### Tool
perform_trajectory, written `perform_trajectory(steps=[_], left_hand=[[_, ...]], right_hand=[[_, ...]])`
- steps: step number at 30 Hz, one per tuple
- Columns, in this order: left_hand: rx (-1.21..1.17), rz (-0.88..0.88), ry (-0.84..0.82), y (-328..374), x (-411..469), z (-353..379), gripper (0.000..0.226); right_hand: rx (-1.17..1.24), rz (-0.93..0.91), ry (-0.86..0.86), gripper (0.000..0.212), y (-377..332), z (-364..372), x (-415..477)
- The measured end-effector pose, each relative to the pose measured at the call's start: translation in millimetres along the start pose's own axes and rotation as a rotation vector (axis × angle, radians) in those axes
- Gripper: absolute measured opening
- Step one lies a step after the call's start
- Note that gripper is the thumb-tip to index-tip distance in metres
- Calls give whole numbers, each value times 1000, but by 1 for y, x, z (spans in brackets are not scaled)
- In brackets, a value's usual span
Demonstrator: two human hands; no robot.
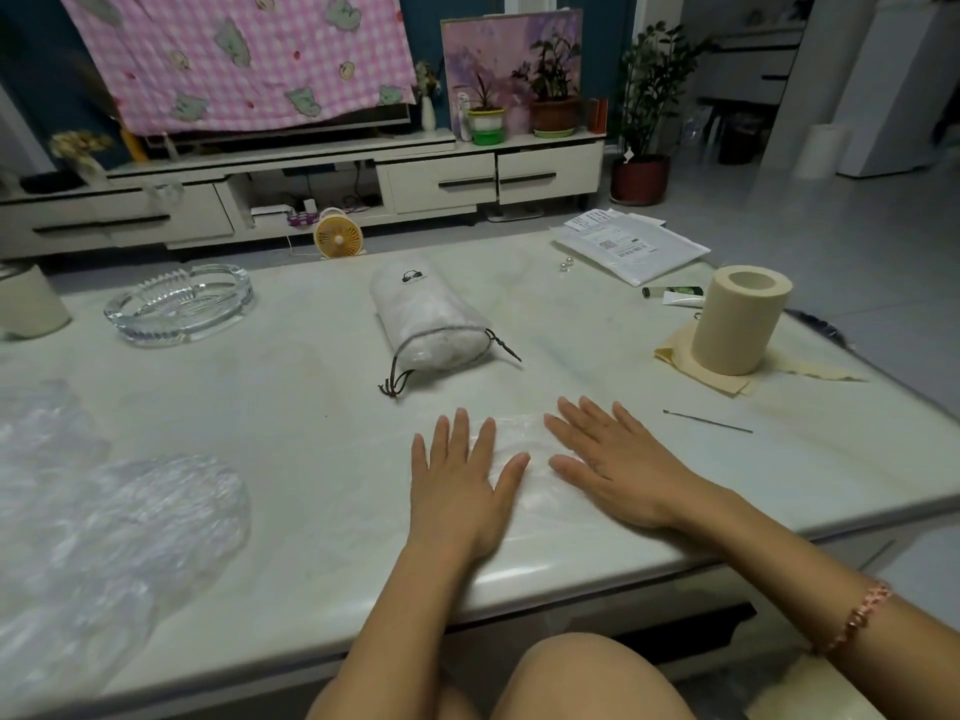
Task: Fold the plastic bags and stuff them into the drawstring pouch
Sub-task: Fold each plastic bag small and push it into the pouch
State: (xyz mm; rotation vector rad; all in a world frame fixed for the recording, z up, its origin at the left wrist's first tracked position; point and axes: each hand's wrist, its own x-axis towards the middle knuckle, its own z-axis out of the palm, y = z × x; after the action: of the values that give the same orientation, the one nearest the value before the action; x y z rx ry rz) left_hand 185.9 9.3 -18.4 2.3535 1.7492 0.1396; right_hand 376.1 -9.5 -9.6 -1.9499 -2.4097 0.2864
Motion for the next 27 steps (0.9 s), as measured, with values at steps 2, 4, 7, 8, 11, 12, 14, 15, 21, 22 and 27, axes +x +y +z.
perform_trajectory(steps=[2,4,7,8,11,12,14,15,21,22,27], left_hand=[[-36,9,51,-1,0,-1,62],[-171,63,212,-2,0,-3,54],[-471,123,460,1,-1,-10,30],[-531,112,448,3,-3,-11,23],[-616,73,312,6,-6,-13,18],[-630,59,284,5,-7,-14,20],[-709,35,250,4,-7,-18,26],[-762,22,226,2,-7,-20,31],[-803,16,87,-7,-10,-24,35],[-759,31,132,-7,-9,-22,29],[-740,-76,411,-13,-4,-19,25]], right_hand=[[83,-25,132,60,-5,-4,-6],[284,-66,292,51,-9,-10,-19],[390,-172,187,39,-9,-14,-40],[343,-189,136,36,-8,-10,-43],[268,-201,232,17,-7,2,-39],[261,-193,275,13,-8,4,-36],[287,-138,323,10,-11,1,-28],[354,-91,339,10,-11,-4,-24],[650,143,328,11,-4,-24,12],[683,173,331,13,-4,-23,17],[867,192,319,29,-5,-23,15]])
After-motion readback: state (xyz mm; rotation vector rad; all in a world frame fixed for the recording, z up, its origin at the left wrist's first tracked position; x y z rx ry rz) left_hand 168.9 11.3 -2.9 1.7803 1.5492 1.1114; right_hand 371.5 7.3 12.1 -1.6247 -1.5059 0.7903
